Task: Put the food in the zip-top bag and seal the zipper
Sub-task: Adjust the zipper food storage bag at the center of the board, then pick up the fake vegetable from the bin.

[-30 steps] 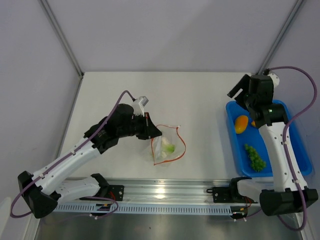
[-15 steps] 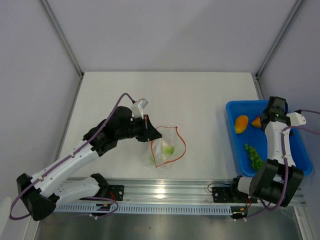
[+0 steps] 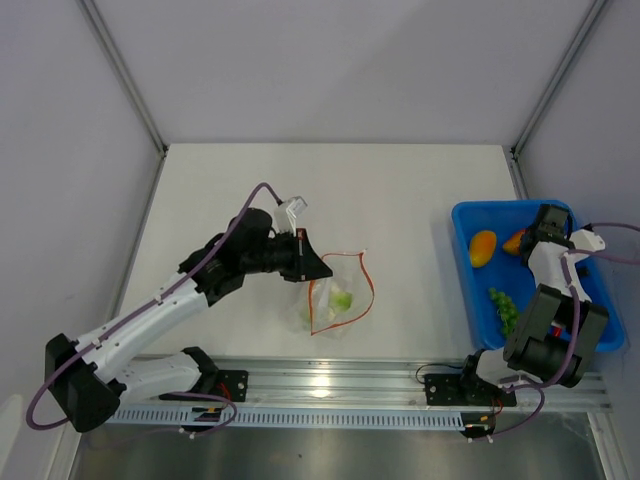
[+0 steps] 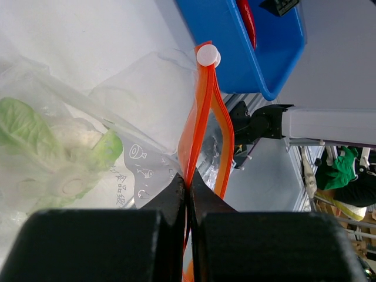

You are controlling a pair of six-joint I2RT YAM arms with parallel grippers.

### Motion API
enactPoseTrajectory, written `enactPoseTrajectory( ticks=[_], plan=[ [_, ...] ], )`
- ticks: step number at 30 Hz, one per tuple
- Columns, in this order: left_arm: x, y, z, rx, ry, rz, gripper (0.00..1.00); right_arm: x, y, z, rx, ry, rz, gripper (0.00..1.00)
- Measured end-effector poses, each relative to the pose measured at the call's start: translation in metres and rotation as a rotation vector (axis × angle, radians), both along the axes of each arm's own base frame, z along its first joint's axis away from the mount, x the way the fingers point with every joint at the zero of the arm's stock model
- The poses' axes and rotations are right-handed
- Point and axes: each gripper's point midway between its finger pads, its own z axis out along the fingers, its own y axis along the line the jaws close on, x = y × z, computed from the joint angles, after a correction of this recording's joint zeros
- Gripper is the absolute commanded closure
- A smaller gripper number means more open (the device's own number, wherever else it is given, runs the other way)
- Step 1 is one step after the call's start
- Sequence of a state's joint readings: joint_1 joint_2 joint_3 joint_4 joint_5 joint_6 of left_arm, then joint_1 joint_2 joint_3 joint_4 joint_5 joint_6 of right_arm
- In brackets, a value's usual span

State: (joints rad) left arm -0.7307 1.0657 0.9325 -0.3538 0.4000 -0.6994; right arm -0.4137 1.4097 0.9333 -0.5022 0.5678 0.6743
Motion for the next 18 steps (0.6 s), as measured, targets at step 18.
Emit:
enactPoseTrajectory(
  ticks=[18],
  plan=[
    [-0.004,-0.008,-0.016,-0.03,0.058,-0.089,0.99,-0.049,-0.021,-0.062,0.014,0.249,-0.01,0.13]
  ],
)
